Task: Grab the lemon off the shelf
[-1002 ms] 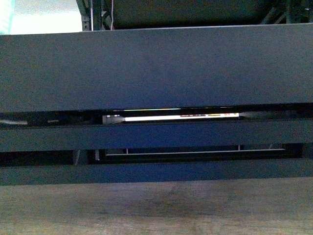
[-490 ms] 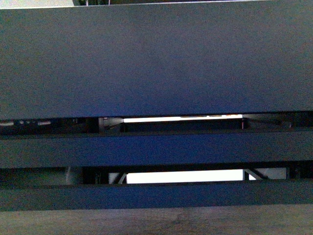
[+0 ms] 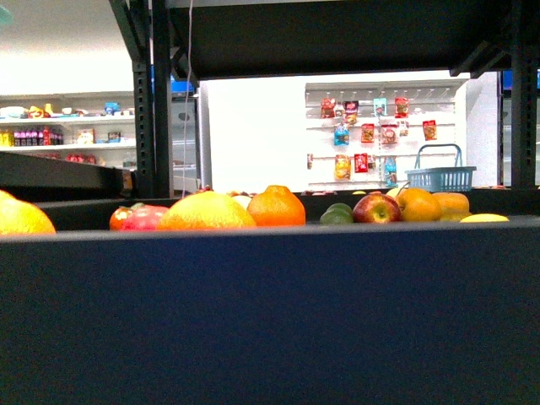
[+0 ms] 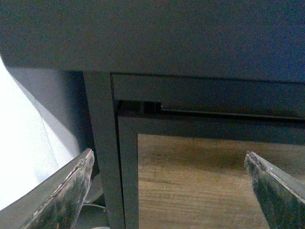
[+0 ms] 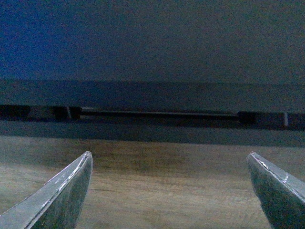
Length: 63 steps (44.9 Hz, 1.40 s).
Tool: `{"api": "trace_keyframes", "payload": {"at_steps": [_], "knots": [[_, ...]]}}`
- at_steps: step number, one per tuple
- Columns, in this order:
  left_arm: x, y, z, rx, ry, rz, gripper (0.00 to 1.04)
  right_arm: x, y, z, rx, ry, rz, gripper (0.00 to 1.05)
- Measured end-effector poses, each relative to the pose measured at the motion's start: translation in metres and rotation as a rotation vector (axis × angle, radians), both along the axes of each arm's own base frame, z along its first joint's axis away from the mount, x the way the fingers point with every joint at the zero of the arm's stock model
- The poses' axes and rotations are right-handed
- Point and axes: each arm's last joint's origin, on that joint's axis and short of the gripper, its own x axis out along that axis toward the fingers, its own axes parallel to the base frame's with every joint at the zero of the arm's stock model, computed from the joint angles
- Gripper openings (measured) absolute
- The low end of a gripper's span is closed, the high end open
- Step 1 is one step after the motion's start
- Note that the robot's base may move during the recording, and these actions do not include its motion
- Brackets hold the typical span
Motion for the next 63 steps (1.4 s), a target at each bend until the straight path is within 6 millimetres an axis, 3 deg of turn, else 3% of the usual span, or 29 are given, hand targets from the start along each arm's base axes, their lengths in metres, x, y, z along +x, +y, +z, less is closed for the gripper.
{"api": "trace_keyframes", "payload": {"at_steps": [63], "knots": [[0.0000, 0.0000, 0.0000, 0.001, 0.000, 0.000, 0.97, 0.0000, 0.0000, 0.0000, 0.000, 0.000, 0.000, 0.97]]}}
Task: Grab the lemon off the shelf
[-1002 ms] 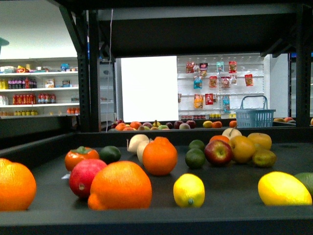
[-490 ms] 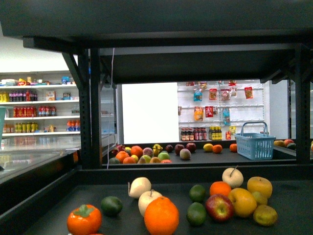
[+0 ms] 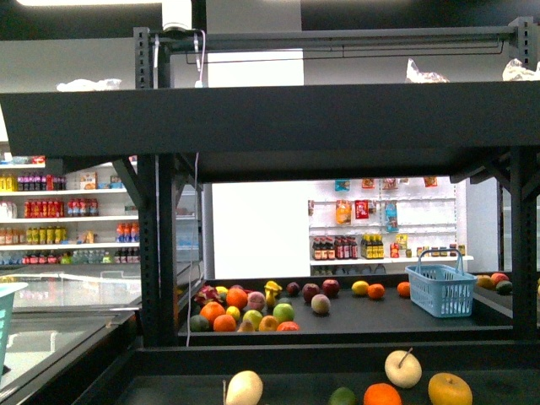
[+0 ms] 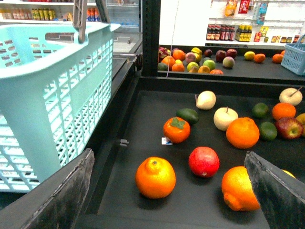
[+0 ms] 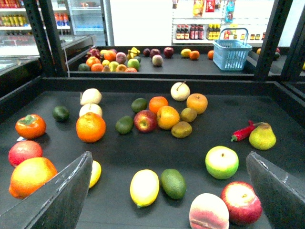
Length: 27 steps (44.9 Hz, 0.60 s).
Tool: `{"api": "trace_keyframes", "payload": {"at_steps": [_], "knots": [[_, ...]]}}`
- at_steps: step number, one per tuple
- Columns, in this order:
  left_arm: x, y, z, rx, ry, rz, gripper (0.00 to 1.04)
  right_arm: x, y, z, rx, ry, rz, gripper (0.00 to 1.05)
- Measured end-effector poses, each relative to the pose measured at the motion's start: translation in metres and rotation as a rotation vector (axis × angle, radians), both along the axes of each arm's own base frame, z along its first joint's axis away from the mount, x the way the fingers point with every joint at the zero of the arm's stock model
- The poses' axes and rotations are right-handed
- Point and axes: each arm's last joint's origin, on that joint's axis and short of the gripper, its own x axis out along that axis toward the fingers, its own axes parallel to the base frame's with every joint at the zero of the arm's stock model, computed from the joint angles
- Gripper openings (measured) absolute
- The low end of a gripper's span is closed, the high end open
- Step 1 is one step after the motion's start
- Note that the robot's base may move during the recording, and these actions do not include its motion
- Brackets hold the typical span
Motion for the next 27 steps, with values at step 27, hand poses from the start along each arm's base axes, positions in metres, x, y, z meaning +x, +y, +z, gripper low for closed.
{"api": "trace_keyframes", "payload": {"at_steps": [27], "knots": [[0.0029, -0.0007, -0.0005, -0.200, 0.156, -0.051, 0.97, 0.0000, 0.0000, 0.0001, 0.000, -0.001, 0.000, 0.97]]}}
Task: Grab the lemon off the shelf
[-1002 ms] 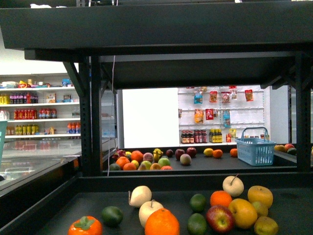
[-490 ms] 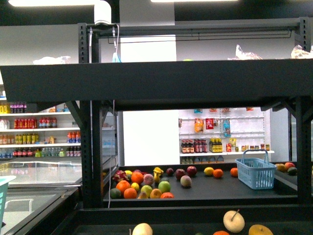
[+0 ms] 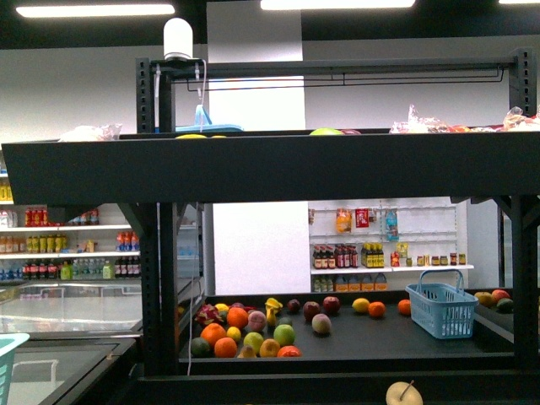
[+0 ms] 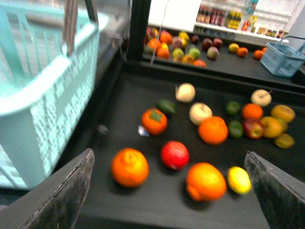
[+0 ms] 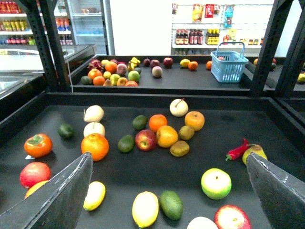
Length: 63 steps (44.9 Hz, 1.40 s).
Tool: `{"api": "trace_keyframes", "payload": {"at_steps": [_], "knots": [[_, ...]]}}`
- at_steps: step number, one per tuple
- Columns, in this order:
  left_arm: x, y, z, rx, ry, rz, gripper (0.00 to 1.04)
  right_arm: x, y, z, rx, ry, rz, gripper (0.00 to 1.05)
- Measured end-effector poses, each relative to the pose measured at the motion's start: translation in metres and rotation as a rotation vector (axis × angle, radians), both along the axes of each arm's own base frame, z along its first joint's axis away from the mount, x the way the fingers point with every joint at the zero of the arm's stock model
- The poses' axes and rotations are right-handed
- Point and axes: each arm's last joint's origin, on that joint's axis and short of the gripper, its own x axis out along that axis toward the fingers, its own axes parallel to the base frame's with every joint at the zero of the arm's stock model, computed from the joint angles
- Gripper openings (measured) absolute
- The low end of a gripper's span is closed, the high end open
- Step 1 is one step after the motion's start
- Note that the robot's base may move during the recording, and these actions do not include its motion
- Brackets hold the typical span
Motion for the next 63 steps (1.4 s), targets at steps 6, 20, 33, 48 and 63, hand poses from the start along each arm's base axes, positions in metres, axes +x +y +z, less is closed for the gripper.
{"api": "trace_keyframes", "payload": {"at_steps": [6, 20, 33, 48, 63], "knots": [[0.012, 0.004, 0.022, -0.257, 0.040, 0.027, 0.97, 0.000, 0.000, 0.000, 0.000, 0.000, 0.000, 0.97], [0.078, 0.068, 0.108, -0.766, -0.008, 0.217, 0.97, 0.000, 0.000, 0.000, 0.000, 0.000, 0.000, 0.97], [0.142, 0.139, 0.126, -1.088, 0.005, 0.447, 0.97, 0.000, 0.000, 0.000, 0.000, 0.000, 0.000, 0.97], [0.202, 0.175, 0.120, -1.200, 0.019, 0.530, 0.97, 0.000, 0.000, 0.000, 0.000, 0.000, 0.000, 0.97], [0.250, 0.182, 0.118, -1.201, 0.016, 0.525, 0.97, 0.000, 0.000, 0.000, 0.000, 0.000, 0.000, 0.97]]}}
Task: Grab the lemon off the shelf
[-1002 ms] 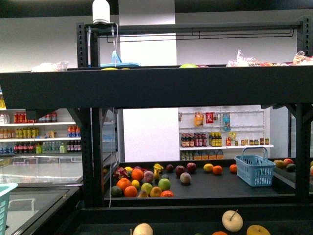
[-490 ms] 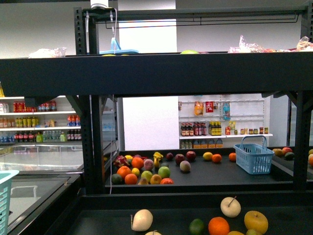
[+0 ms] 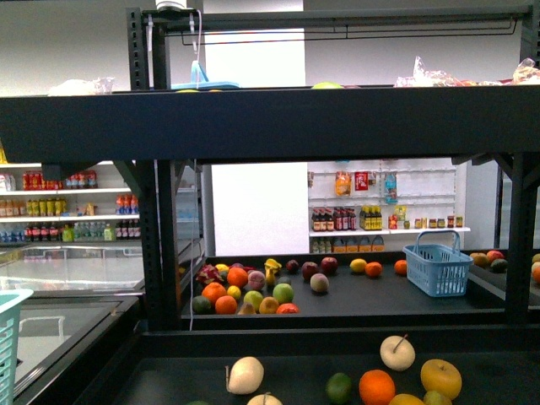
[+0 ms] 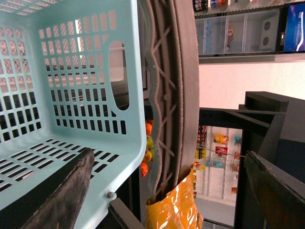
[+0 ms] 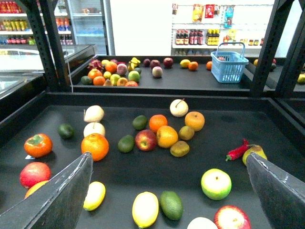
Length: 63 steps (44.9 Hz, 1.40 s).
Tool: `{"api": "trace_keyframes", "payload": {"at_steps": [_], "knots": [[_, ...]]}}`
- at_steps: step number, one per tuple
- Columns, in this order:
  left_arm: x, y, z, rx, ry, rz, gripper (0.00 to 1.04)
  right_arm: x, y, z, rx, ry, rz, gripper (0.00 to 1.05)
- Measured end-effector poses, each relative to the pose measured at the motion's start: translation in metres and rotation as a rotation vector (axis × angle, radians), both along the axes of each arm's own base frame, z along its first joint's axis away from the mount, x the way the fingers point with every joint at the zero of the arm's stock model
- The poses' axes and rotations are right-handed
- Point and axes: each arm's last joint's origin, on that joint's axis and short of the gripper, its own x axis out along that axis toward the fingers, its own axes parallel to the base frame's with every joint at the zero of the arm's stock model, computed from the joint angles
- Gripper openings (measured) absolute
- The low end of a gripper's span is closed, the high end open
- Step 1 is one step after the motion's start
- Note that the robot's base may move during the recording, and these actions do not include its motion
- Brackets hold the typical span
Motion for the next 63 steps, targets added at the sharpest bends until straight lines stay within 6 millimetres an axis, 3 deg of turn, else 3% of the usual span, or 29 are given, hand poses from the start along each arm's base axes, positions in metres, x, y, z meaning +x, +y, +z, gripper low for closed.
{"api": "trace_keyframes", "payload": {"at_steps": [8, 15, 24, 47, 54, 63], "knots": [[0.010, 0.000, -0.001, 0.005, 0.016, 0.019, 0.93, 0.000, 0.000, 0.000, 0.000, 0.000, 0.000, 0.97], [0.013, 0.002, -0.001, 0.010, 0.030, 0.024, 0.67, 0.000, 0.000, 0.000, 0.000, 0.000, 0.000, 0.97], [0.014, 0.005, -0.001, 0.030, 0.046, 0.025, 0.23, 0.000, 0.000, 0.000, 0.000, 0.000, 0.000, 0.97], [0.005, -0.001, 0.011, 0.085, 0.078, -0.040, 0.21, 0.000, 0.000, 0.000, 0.000, 0.000, 0.000, 0.97], [-0.004, -0.018, 0.029, 0.190, 0.090, -0.171, 0.21, 0.000, 0.000, 0.000, 0.000, 0.000, 0.000, 0.97], [-0.031, -0.061, 0.068, 0.401, 0.059, -0.474, 0.20, 0.000, 0.000, 0.000, 0.000, 0.000, 0.000, 0.97]]}}
